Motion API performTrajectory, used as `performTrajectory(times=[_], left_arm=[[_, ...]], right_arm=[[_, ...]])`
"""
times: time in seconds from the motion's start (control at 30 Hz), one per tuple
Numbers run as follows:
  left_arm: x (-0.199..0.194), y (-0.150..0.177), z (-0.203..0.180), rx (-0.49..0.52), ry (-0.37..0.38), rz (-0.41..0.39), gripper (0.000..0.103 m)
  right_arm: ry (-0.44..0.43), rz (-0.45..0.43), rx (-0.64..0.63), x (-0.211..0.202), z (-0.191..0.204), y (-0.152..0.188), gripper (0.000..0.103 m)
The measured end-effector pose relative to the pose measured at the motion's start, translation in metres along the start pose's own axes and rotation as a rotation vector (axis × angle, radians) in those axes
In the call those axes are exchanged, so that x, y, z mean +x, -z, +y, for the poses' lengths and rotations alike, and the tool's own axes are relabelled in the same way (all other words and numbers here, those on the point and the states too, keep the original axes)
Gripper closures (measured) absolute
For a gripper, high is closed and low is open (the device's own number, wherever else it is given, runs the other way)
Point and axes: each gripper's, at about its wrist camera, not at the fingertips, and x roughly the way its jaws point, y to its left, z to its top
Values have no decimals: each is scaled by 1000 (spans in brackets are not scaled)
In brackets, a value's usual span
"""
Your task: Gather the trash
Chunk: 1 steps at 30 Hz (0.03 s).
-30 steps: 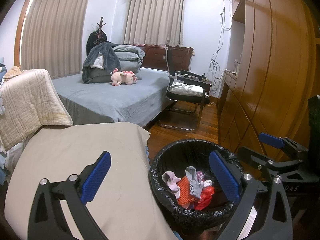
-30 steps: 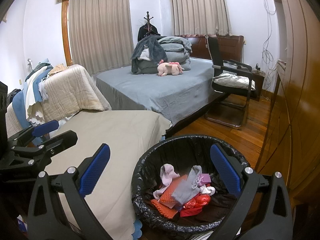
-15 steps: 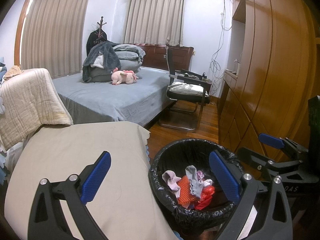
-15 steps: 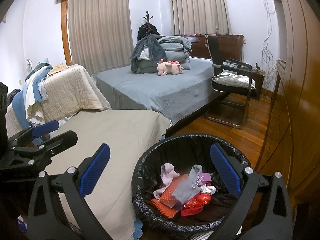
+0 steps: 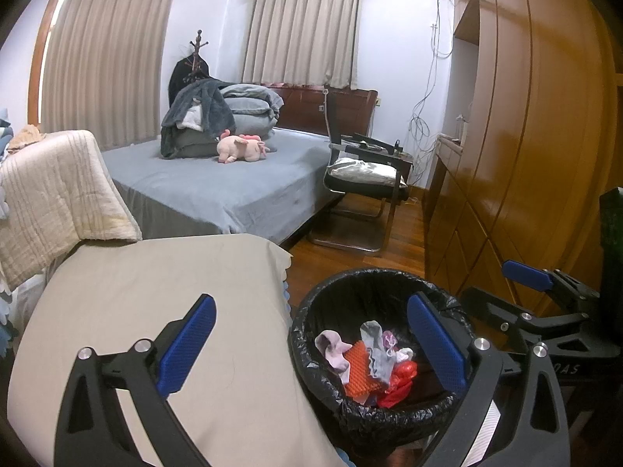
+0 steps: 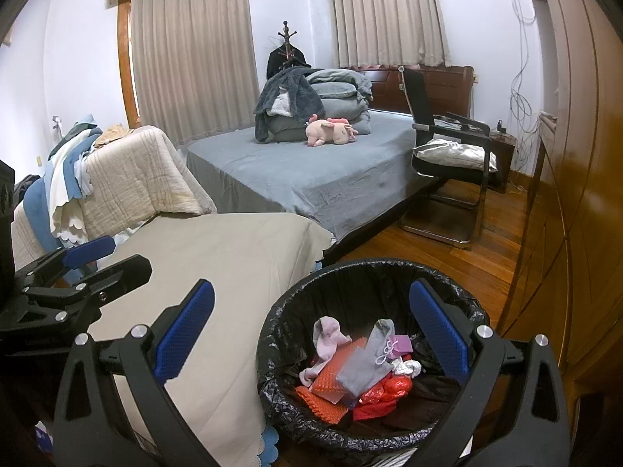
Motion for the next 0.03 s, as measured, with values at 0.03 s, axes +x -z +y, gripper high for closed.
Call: performTrajectory(times=[0.03], left_arm=[[0,0,0,0,1,0,6]], right_arm=[[0,0,0,0,0,0,5]])
